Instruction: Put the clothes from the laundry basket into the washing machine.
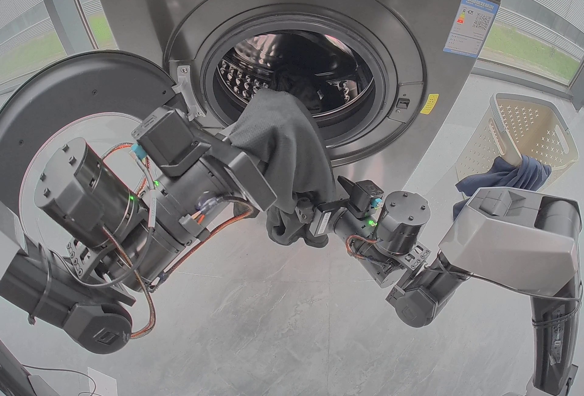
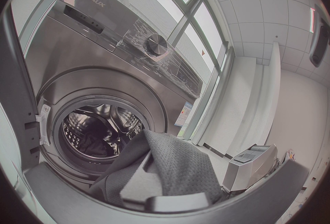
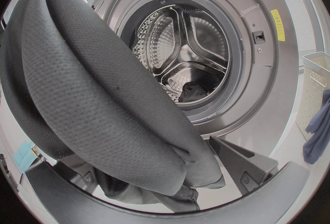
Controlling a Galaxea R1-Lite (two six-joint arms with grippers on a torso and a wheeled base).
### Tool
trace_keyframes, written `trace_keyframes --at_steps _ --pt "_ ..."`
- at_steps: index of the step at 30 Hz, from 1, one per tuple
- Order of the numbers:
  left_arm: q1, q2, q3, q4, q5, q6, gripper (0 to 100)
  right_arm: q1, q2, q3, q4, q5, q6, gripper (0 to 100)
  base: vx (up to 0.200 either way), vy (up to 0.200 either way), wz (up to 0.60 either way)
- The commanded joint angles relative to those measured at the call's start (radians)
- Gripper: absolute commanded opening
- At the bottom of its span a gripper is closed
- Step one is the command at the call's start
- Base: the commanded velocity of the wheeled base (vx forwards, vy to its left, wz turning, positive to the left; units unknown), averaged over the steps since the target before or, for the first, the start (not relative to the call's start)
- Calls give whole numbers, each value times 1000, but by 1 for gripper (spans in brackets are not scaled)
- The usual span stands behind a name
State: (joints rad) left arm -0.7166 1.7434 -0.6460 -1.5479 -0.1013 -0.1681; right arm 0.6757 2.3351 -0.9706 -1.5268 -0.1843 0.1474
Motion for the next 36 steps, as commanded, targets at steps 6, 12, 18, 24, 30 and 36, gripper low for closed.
trace_keyframes --at_steps 6,12,18,24,30,36 --pt "-1 -2 0 -1 0 -1 0 2 99 -134 -3 0 -3 100 0 0 0" --pt "5 1 -3 -1 0 -4 0 -12 96 -137 -13 -7 -3 0 0 0 0" --pt "22 4 -3 0 3 -2 0 -31 44 -100 -15 -7 -2 0 0 0 0" --pt "134 34 -4 0 2 -2 0 -50 -80 33 -16 -11 3 0 0 0 0" --pt "178 62 20 0 3 -1 0 -50 -204 211 -16 -6 12 0 0 0 0" --pt "172 111 72 0 3 12 0 -51 -307 276 -16 -1 58 0 0 0 0"
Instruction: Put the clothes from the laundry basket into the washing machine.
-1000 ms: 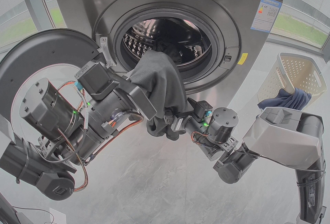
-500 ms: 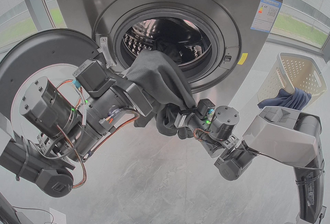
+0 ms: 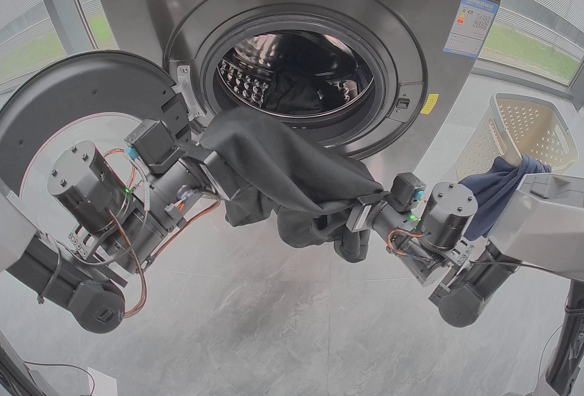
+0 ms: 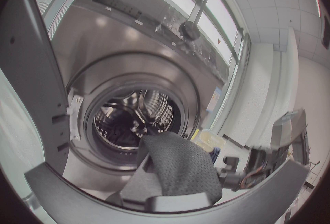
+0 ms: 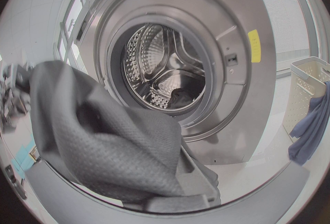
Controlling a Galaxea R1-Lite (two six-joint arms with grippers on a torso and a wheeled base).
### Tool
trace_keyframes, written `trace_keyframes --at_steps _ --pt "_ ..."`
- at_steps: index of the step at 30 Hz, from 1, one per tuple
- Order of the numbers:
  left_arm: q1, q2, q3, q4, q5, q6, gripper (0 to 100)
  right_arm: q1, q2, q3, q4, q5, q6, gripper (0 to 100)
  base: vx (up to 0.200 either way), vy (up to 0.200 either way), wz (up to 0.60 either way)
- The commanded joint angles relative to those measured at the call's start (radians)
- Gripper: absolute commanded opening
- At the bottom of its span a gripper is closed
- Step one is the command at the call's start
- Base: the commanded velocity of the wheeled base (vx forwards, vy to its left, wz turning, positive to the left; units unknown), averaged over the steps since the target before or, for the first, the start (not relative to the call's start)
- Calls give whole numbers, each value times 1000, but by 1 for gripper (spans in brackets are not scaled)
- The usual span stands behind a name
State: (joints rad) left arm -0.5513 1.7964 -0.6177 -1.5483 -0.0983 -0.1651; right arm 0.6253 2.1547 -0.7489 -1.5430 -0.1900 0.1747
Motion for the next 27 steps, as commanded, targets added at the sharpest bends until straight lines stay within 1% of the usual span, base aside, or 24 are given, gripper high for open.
trace_keyframes --at_steps 1,2,3,4,5,6,7,8,10,11,12,14,16,20,22,23,27 --pt "5 67 58 1 0 19 0 -1 -134 51 0 3 34 0 0 0 0" --pt "4 77 65 1 -1 27 0 -1 -137 49 0 3 34 0 0 0 0" --pt "4 92 79 1 -3 41 0 -1 -151 46 0 3 32 0 0 0 0" --pt "4 92 79 1 -3 41 0 -1 -151 46 0 3 32 0 0 0 0" --pt "4 113 96 1 -4 53 0 -1 -171 40 0 3 34 0 0 0 0" --pt "2 123 105 1 -9 59 0 -1 -177 33 0 3 35 0 0 0 0" --pt "2 123 105 1 -9 59 0 -1 -177 33 0 3 35 0 0 0 0" --pt "1 135 119 1 -26 72 0 -3 -182 16 0 1 37 0 0 0 0" --pt "-2 141 138 1 -40 85 0 -3 -185 10 0 0 39 0 0 0 0" --pt "-2 141 144 1 -44 87 0 -3 -193 5 0 -2 39 0 0 0 0" --pt "-9 141 161 1 -54 96 0 -1 -200 3 0 -2 39 0 0 0 0" --pt "-21 147 182 -1 -66 104 0 1 -211 0 0 -2 40 0 0 0 0" --pt "-27 161 193 -1 -70 105 0 7 -217 0 0 -2 40 0 0 0 0" --pt "-27 163 199 -1 -72 130 0 8 -222 2 0 -2 40 0 0 0 0" --pt "-27 159 205 -1 -78 131 0 8 -222 2 0 -2 40 0 0 0 0" --pt "-27 158 207 -1 -83 131 100 8 -222 2 0 -2 40 0 0 0 0" --pt "-22 164 200 -1 -81 127 100 7 -223 3 0 -2 42 0 0 0 0"
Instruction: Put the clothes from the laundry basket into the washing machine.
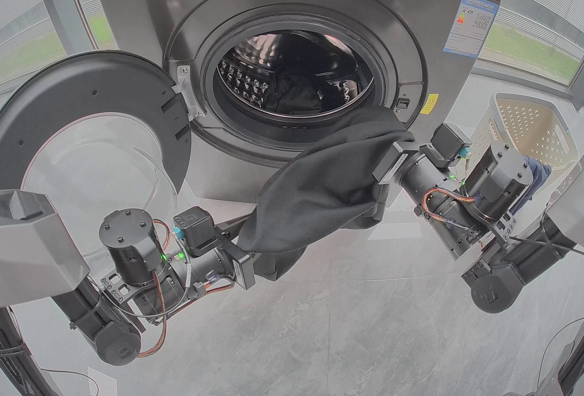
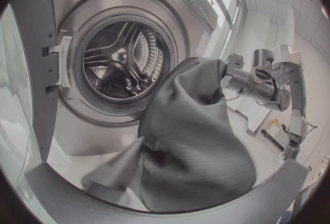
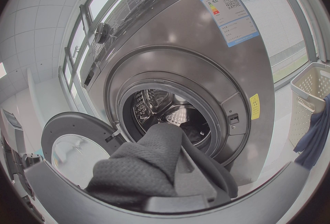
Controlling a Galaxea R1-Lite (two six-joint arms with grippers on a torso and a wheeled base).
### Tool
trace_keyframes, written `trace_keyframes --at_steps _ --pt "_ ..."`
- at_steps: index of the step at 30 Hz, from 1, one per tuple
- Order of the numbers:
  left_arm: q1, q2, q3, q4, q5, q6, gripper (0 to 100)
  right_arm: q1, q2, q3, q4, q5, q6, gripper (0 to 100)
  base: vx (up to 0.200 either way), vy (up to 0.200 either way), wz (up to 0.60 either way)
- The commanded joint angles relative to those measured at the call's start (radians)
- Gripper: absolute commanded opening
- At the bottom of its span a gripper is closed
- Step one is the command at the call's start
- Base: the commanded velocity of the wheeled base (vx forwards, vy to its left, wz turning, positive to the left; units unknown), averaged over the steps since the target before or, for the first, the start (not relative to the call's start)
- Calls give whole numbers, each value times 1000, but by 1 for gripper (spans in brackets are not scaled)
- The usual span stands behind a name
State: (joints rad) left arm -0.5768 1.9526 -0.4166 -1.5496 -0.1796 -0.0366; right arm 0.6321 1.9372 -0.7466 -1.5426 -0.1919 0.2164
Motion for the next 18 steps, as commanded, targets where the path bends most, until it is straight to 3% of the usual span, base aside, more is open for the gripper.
trace_keyframes --at_steps 1,11,14,18 --pt "3 11 -1 0 0 0 100 0 -4 1 -1 0 0 0 0 0 0" --pt "-15 20 52 0 -1 6 100 -3 -4 4 -1 0 1 0 0 0 0" --pt "-17 43 110 2 -5 58 100 -11 -4 3 1 2 11 0 0 0 0" --pt "-17 45 127 0 -5 63 100 -11 -7 6 -1 0 11 0 0 0 0"
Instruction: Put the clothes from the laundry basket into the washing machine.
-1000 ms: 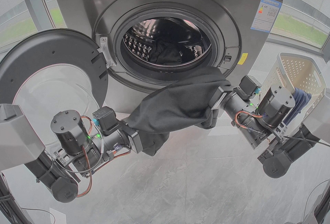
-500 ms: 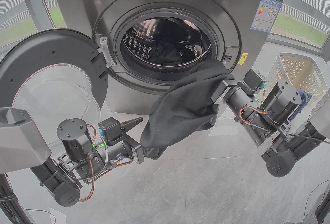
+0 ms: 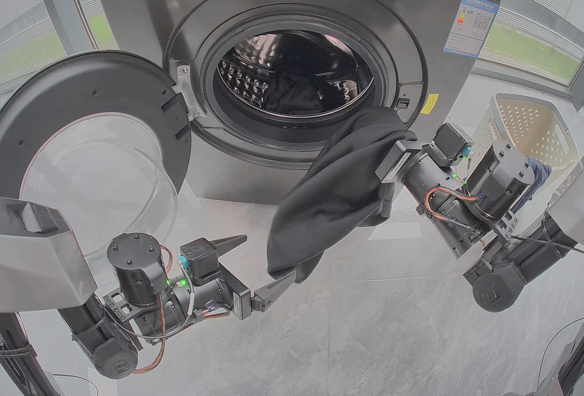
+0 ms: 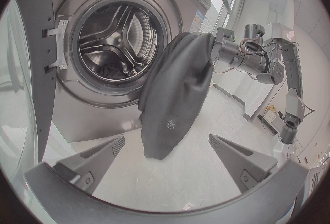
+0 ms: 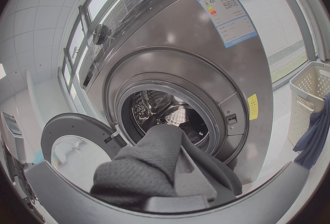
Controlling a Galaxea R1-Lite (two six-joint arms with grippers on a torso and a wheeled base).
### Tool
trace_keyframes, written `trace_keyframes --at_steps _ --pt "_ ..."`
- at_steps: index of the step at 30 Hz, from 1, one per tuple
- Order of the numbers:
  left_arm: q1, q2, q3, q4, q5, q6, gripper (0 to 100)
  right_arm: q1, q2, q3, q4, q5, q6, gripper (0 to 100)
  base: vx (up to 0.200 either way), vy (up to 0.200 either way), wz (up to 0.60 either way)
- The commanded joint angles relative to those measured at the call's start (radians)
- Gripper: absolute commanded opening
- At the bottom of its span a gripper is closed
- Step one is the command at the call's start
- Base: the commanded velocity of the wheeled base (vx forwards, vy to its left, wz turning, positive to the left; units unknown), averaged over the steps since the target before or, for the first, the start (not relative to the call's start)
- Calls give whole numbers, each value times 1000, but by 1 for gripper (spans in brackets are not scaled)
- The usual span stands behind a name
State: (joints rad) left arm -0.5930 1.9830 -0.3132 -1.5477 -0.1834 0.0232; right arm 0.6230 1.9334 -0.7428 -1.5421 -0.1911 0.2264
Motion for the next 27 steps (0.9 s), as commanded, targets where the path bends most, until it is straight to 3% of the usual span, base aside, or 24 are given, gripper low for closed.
trace_keyframes --at_steps 1,9,15,18,23,27 --pt "-1 14 23 -2 -1 3 100 -2 -4 2 -1 -1 1 0 0 0 0" --pt "-7 17 17 -2 -19 4 100 4 -1 2 0 -1 1 0 0 0 0" --pt "-84 77 -172 0 -21 -20 100 26 7 -4 -1 -1 1 0 0 0 0" --pt "-90 125 -274 0 -22 -28 100 26 1 -6 -1 -1 1 0 0 0 0" --pt "-90 191 -379 0 -24 -66 100 26 -2 -7 0 -1 -1 0 0 0 0" --pt "-90 224 -432 9 -24 -69 100 27 -1 -10 0 -1 -1 0 0 0 0"
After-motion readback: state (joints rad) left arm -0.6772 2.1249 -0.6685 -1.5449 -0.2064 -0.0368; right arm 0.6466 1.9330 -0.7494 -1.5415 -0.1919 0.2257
